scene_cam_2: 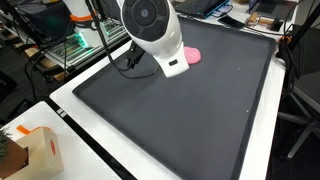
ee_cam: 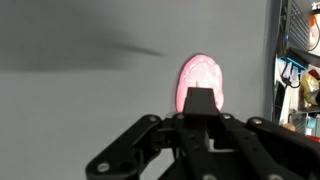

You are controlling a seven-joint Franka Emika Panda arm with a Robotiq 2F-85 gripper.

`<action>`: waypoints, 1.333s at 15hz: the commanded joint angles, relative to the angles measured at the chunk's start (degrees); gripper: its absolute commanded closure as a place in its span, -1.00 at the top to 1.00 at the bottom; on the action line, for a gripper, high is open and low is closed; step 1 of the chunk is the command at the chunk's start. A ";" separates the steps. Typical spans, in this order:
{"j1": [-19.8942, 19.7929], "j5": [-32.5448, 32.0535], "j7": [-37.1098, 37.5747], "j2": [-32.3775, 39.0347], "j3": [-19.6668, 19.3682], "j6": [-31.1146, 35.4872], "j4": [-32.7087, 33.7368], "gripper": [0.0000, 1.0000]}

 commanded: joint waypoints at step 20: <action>2.45 -2.84 6.87 0.78 0.19 3.62 1.23 -0.93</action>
